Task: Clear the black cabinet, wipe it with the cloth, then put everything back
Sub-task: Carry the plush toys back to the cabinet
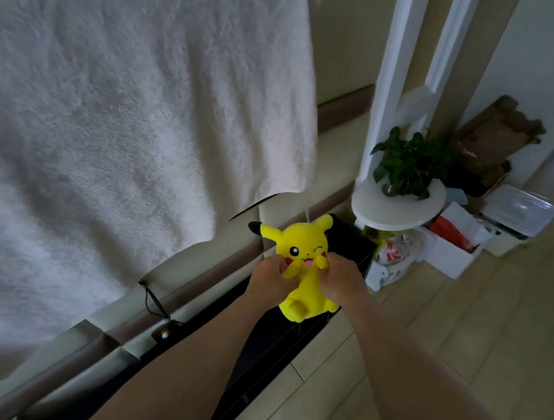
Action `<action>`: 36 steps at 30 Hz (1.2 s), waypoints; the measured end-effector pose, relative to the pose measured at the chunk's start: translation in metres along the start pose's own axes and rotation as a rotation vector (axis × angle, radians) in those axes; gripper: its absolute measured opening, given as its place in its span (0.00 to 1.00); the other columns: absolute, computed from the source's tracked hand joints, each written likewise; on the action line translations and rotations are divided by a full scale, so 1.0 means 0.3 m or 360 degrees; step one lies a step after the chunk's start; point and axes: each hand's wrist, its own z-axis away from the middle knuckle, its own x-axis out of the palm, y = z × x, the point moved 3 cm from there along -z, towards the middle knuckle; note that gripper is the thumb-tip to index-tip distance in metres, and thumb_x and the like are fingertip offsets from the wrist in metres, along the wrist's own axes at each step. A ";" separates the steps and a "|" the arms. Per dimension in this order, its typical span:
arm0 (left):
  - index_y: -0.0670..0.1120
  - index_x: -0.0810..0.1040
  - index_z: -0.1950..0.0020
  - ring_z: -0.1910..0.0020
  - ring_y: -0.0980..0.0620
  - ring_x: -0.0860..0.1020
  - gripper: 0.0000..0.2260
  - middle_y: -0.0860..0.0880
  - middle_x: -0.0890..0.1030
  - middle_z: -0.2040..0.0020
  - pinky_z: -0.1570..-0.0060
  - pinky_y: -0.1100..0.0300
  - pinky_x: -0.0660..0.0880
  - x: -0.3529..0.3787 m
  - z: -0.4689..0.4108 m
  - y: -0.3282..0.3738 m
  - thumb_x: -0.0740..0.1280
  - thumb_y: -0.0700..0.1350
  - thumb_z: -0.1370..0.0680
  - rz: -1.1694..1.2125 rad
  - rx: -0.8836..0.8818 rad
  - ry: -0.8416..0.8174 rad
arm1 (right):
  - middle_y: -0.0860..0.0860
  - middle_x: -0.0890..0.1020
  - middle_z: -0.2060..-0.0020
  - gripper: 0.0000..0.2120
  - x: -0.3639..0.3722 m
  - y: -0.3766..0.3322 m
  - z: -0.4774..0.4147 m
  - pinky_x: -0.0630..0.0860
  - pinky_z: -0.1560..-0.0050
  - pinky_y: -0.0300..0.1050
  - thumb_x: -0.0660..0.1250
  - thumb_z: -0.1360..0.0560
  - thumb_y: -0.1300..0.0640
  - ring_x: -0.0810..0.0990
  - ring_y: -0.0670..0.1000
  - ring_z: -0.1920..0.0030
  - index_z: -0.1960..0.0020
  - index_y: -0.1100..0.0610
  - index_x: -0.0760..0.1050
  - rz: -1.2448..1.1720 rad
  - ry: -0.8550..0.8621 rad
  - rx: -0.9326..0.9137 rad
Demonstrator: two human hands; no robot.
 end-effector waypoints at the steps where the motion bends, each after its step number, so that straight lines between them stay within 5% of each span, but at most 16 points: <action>1: 0.44 0.67 0.61 0.64 0.51 0.66 0.14 0.48 0.69 0.63 0.68 0.59 0.61 0.011 -0.019 -0.017 0.74 0.44 0.29 -0.0003 -0.0014 -0.0022 | 0.59 0.79 0.45 0.13 0.019 0.007 -0.017 0.75 0.50 0.53 0.58 0.17 0.50 0.79 0.62 0.44 0.40 0.57 0.72 0.0022 -0.0005 0.0021; 6: 0.40 0.73 0.56 0.64 0.52 0.67 0.10 0.48 0.70 0.63 0.68 0.60 0.61 0.086 -0.150 -0.095 0.73 0.42 0.29 0.0000 -0.0138 -0.0089 | 0.57 0.79 0.45 0.13 0.119 0.051 -0.171 0.76 0.50 0.53 0.56 0.17 0.48 0.79 0.62 0.43 0.40 0.53 0.73 0.0047 -0.0090 0.0126; 12: 0.45 0.69 0.62 0.69 0.56 0.66 0.11 0.53 0.68 0.68 0.71 0.65 0.59 0.241 -0.476 -0.231 0.72 0.41 0.28 0.0024 -0.0362 -0.0019 | 0.57 0.81 0.42 0.11 0.315 0.132 -0.597 0.74 0.49 0.50 0.59 0.17 0.52 0.79 0.62 0.41 0.39 0.54 0.75 -0.0035 -0.0204 0.0079; 20: 0.41 0.77 0.57 0.61 0.59 0.74 0.05 0.58 0.74 0.60 0.69 0.72 0.68 0.533 -0.913 -0.526 0.73 0.39 0.27 0.0070 -0.0624 0.0158 | 0.60 0.80 0.44 0.11 0.701 0.303 -1.094 0.72 0.51 0.51 0.59 0.18 0.59 0.79 0.62 0.41 0.38 0.59 0.72 -0.0105 -0.0293 0.0030; 27: 0.43 0.79 0.54 0.53 0.56 0.73 0.06 0.54 0.74 0.50 0.65 0.73 0.65 0.738 -1.158 -0.758 0.73 0.40 0.28 0.0053 -0.0668 0.0172 | 0.62 0.80 0.45 0.11 0.953 0.440 -1.332 0.67 0.55 0.48 0.57 0.18 0.61 0.79 0.63 0.44 0.38 0.62 0.72 -0.0193 -0.0246 0.0024; 36: 0.46 0.76 0.58 0.58 0.58 0.73 0.06 0.53 0.75 0.51 0.67 0.68 0.66 0.855 -1.313 -0.911 0.73 0.40 0.29 0.0086 -0.0630 0.0274 | 0.62 0.81 0.48 0.11 1.126 0.502 -1.482 0.66 0.54 0.46 0.58 0.18 0.62 0.79 0.62 0.46 0.38 0.61 0.73 -0.0364 -0.0106 -0.0024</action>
